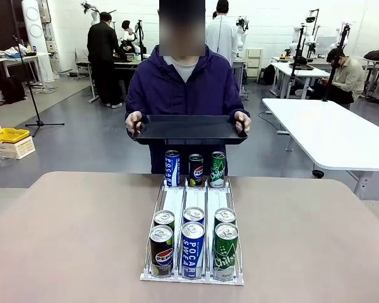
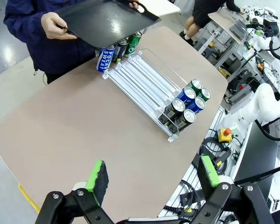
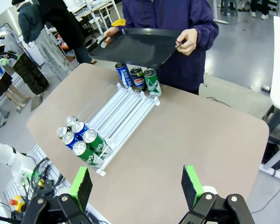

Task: Retrieve and hand over the desired beverage to the person.
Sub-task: Pick up a can of the same type that the person held from the Automatic Can Dispenser.

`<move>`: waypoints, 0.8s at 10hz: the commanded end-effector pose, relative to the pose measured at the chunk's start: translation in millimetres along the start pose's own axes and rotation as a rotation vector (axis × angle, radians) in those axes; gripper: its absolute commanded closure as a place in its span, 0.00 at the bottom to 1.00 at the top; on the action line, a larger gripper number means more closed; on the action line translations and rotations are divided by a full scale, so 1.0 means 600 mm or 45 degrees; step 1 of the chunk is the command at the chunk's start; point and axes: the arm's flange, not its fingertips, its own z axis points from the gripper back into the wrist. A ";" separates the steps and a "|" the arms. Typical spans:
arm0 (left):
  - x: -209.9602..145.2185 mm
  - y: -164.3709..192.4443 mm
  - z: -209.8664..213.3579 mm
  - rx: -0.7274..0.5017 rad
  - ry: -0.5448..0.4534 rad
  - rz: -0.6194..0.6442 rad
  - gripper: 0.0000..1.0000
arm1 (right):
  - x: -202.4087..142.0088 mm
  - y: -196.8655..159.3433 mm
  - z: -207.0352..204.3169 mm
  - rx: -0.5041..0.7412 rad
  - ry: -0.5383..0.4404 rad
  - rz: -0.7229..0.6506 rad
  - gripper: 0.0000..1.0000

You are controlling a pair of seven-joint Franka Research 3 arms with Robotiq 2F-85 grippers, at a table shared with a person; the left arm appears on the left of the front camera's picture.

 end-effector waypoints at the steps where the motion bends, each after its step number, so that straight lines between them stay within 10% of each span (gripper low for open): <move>1: 0.002 0.003 0.004 -0.016 -0.016 -0.032 0.00 | -0.001 -0.002 -0.003 0.029 -0.007 0.007 0.00; 8: 0.002 0.003 0.004 -0.016 -0.016 -0.032 0.00 | -0.001 -0.002 -0.003 0.029 -0.007 0.007 0.00</move>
